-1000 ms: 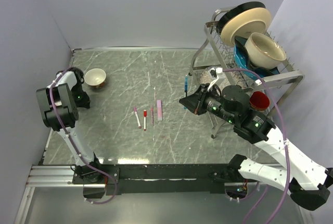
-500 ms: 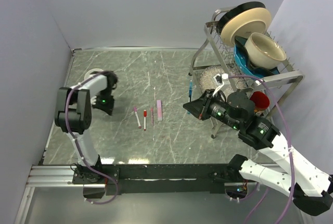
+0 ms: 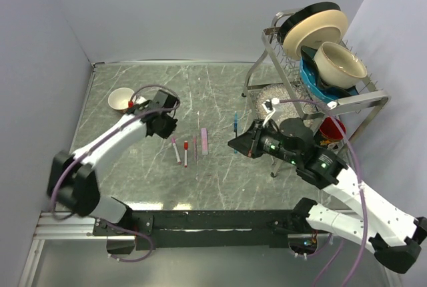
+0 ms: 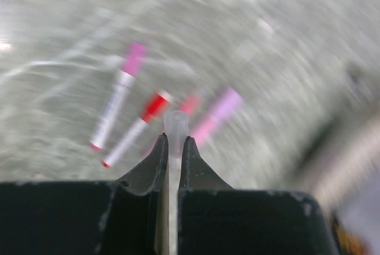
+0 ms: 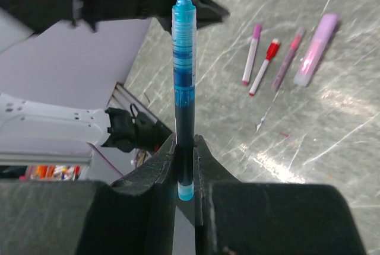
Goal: Insert the pens into the pen caps
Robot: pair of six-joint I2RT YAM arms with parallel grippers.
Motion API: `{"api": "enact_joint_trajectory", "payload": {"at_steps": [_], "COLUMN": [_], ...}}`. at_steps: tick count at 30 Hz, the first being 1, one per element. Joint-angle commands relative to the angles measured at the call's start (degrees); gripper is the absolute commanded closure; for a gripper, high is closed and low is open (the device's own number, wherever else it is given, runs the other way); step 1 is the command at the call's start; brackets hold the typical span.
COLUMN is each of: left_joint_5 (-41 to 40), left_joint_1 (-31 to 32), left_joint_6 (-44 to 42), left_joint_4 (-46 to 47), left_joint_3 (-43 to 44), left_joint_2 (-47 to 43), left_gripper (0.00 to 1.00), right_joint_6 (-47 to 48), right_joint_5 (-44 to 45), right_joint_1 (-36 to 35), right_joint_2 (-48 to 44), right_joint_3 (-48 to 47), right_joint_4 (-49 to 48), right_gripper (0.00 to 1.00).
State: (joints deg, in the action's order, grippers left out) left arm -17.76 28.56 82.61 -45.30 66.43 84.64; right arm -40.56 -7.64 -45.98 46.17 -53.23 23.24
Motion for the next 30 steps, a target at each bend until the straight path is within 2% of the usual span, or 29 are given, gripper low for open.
{"api": "enact_joint_trajectory", "payload": {"at_steps": [1, 6, 11, 15, 21, 30], "left_joint_5": [11.6, 19.1, 30.7, 34.4, 36.3, 34.6], "left_joint_1": [0.6, 0.8, 0.8, 0.8, 0.7, 0.8], "left_joint_6": [-14.0, -19.2, -20.8, -22.8, -22.3, -22.4], "left_joint_4": [20.7, 27.7, 40.5, 44.9, 49.9, 50.9], "left_joint_3": [-6.6, -10.4, -16.3, -18.7, -21.3, -23.1], "left_joint_2": [-10.3, -15.2, -21.3, -25.0, -29.4, -32.4], "left_gripper": [0.99, 0.99, 0.99, 0.99, 0.99, 0.99], "right_joint_6": [-1.1, -2.8, -3.7, -4.0, -4.8, -5.7], "right_joint_5": [-5.0, -11.0, -12.5, -12.6, -12.0, -10.8], "right_joint_1": [-0.2, -0.2, -1.2, -2.4, -3.9, -6.2], "right_joint_2": [3.7, 10.0, 14.9, 17.7, 21.4, 22.2], "right_joint_3": [0.3, 3.4, 5.0, 5.3, 4.7, 3.1], "right_joint_4": [-6.2, -14.1, -18.5, -21.6, -23.2, -23.2], "right_gripper": [1.00, 1.00, 1.00, 1.00, 1.00, 1.00]}}
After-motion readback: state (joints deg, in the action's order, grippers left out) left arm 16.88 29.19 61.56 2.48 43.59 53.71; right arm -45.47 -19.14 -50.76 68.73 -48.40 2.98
